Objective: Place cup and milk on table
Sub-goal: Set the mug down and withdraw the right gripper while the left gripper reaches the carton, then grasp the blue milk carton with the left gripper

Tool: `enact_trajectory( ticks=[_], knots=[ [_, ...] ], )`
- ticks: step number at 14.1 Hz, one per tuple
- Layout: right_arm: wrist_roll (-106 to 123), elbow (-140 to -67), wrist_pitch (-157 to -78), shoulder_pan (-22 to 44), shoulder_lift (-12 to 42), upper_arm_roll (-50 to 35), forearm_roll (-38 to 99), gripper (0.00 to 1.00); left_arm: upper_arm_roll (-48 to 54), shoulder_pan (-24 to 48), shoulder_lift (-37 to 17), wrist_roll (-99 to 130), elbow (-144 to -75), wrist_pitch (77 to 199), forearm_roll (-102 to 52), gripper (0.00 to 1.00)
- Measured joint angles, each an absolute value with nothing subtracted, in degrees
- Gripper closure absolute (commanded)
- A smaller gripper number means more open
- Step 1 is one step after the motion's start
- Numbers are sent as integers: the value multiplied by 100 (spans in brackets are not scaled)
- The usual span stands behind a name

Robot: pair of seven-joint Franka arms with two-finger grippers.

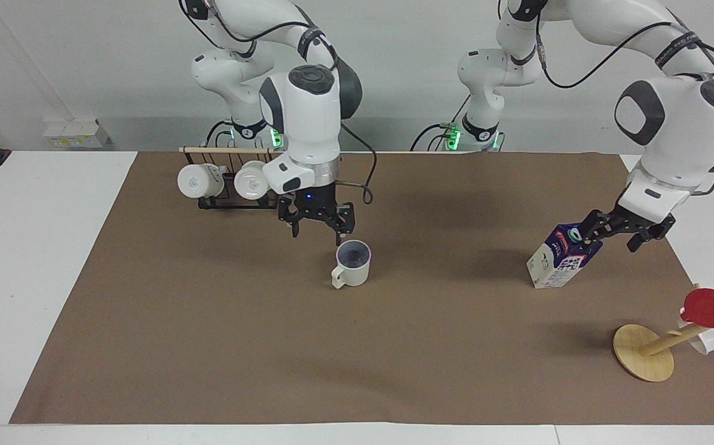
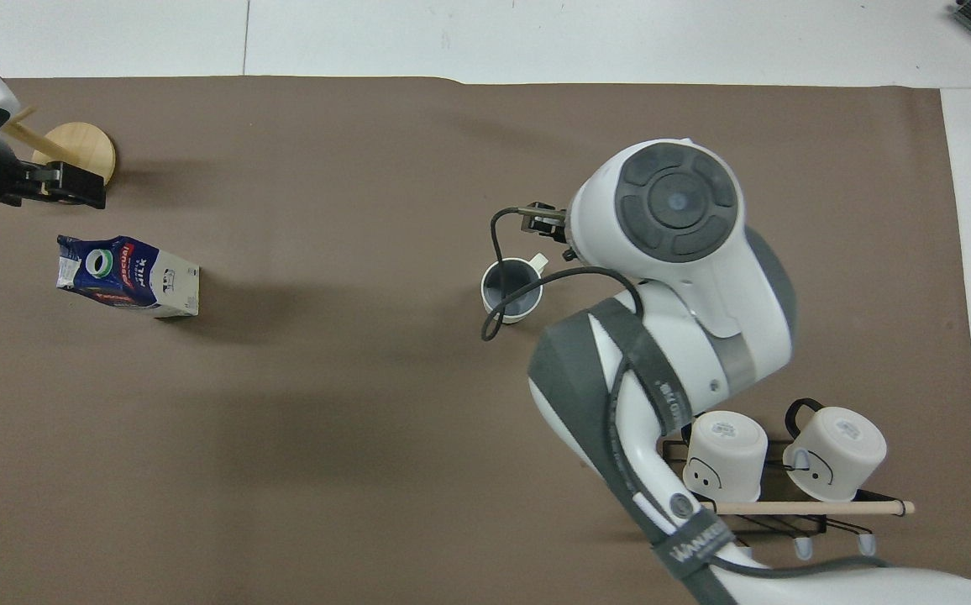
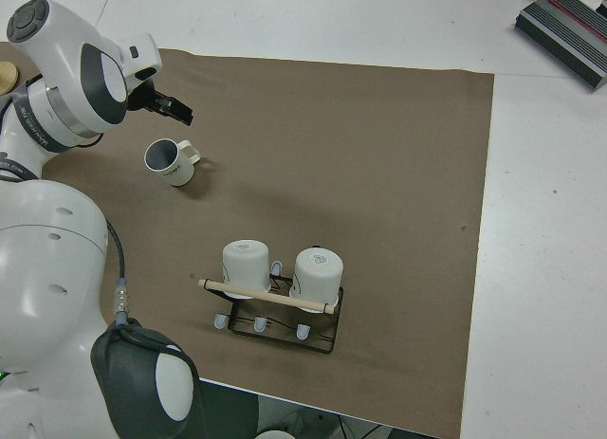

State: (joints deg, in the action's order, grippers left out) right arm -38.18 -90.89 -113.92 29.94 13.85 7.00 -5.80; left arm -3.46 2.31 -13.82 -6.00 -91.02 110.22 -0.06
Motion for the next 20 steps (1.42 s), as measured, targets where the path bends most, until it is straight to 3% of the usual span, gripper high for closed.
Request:
enact_trajectory(
  ticks=[10,12,13,14,20],
  knots=[
    [-1462,-9100,-9997,1391,327,711,-260,0,-316,235,-1122,-529,-10122,11407,-9,0],
    [-1038,-9103,-9770,1086,194,710,-207,0,-325,233,-1050,-513,-10210,11406,-9,42],
    [-876,-9105,-9657,953,158,710,-172,0,-324,233,-1035,-508,-10227,11406,-10,57],
    [-718,-9110,-9567,819,136,711,-136,0,-320,234,-1029,-507,-10233,11406,-10,65],
    [-202,-8994,-9395,341,13,712,-69,0,-220,286,-953,-432,-10213,11413,-10,68]
  ],
)
